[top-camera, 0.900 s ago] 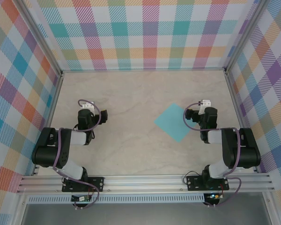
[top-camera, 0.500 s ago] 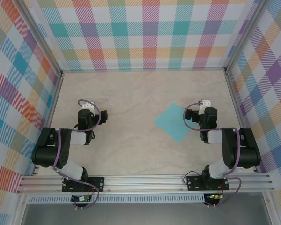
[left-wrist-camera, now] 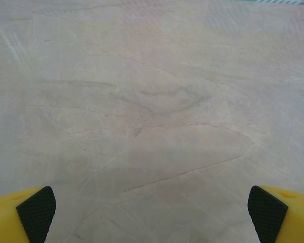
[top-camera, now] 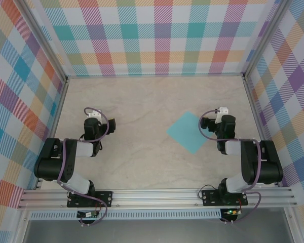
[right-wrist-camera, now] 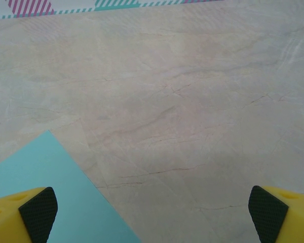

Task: Fold a paper plane with a square sheet of paper (pick it up from the middle)
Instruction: Move the square sheet of paper to the center of the table.

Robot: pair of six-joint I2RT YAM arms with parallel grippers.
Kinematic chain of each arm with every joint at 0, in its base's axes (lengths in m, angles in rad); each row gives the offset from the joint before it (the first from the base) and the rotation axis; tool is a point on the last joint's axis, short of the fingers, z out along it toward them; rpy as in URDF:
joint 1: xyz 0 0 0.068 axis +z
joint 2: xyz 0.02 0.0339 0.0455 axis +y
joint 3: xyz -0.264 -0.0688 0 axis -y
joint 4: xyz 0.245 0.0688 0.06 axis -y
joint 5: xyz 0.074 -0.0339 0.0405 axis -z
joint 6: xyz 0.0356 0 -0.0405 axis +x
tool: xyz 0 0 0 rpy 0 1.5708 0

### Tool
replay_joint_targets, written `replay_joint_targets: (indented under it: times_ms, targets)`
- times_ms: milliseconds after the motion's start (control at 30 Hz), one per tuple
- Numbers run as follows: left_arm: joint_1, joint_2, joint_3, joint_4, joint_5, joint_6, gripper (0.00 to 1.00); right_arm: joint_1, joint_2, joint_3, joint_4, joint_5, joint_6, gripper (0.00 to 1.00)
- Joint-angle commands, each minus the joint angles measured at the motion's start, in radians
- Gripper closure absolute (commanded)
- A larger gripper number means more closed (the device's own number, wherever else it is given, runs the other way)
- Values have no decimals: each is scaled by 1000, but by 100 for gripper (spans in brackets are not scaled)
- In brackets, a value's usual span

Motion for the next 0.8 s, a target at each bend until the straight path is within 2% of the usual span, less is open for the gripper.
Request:
replay_joint_targets:
  times_ms: [0, 100, 233, 333, 433, 533, 633, 767]
  targets:
    - [11, -101, 59, -138, -106, -46, 0, -2, -124, 60, -149, 34, 22, 0]
    - [11, -179, 115, -313, -181, -98, 0, -2, -230, 137, -377, 81, 95, 0]
    - [11, -262, 252, -622, -174, -200, 0, -2, -259, 329, -794, 79, 243, 0]
    - [11, -284, 379, -887, -158, -320, 0, -2, -241, 387, -920, 17, 338, 0]
    - [11, -283, 476, -1070, -123, -381, 0, 1, -216, 407, -959, -164, 403, 0]
    - [12, -277, 539, -1178, -51, -420, 0, 10, -185, 401, -953, -325, 490, 0]
    - [12, -268, 581, -1249, 28, -431, 0, 50, -127, 404, -966, -391, 548, 0]
    - [12, -252, 599, -1277, 111, -421, 0, 104, -66, 408, -991, -395, 586, 0]
